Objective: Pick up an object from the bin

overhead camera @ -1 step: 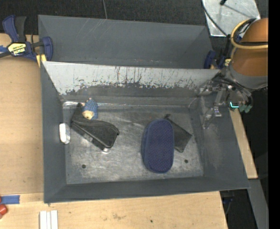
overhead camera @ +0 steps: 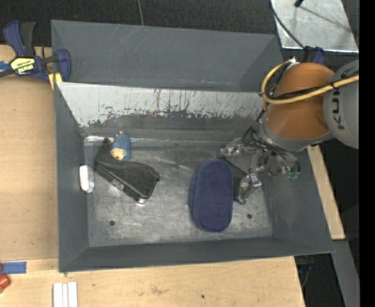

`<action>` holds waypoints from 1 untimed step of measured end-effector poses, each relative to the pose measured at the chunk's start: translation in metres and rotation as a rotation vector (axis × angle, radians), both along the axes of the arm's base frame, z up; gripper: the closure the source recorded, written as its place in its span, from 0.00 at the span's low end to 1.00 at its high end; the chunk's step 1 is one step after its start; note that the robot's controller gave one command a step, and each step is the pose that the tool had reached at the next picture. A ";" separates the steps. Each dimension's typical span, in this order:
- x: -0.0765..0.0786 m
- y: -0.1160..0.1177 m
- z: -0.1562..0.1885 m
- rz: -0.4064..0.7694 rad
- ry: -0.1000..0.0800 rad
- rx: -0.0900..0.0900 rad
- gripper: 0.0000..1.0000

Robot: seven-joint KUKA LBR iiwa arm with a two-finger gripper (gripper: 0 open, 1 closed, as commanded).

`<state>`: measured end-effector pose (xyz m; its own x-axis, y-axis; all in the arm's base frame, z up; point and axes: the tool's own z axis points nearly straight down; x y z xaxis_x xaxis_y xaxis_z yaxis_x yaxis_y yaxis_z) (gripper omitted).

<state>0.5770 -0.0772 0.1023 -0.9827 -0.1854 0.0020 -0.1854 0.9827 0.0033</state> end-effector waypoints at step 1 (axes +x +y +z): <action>0.025 0.046 -0.026 0.055 -0.007 -0.006 0.00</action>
Offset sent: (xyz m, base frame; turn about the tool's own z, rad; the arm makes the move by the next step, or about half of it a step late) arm 0.0228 0.0457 -0.0288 -0.0503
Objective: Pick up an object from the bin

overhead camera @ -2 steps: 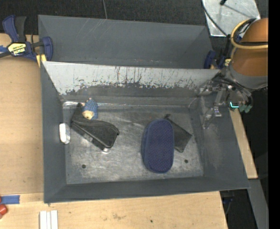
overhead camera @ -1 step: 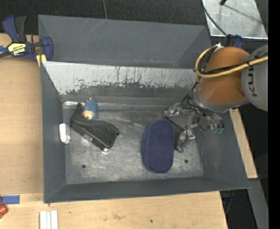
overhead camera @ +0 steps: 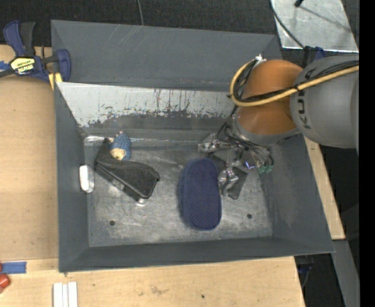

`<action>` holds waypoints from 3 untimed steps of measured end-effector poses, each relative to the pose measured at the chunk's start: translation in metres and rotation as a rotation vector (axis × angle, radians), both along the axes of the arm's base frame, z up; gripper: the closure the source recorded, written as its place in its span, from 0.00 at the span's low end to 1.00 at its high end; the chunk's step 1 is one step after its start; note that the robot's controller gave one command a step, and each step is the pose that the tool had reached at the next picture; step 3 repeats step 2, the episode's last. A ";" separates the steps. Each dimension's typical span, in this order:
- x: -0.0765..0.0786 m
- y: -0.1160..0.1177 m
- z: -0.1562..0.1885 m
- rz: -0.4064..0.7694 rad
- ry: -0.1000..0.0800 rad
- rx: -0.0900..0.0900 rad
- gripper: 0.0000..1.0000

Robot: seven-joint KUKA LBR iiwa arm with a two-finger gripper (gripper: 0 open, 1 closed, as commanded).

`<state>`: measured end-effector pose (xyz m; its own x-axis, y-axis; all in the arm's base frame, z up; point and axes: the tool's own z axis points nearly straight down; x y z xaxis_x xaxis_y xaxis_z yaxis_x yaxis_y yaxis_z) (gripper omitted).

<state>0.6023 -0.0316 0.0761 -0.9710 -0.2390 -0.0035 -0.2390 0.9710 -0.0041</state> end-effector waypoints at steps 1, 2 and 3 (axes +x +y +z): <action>0.001 -0.001 0.003 -0.005 -0.005 0.002 1.00; -0.008 -0.002 0.151 0.189 -0.008 0.001 1.00; -0.008 -0.002 0.151 0.189 -0.008 0.001 1.00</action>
Offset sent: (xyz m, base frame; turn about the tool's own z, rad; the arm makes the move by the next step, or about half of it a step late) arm 0.0000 0.0000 0.0000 0.0000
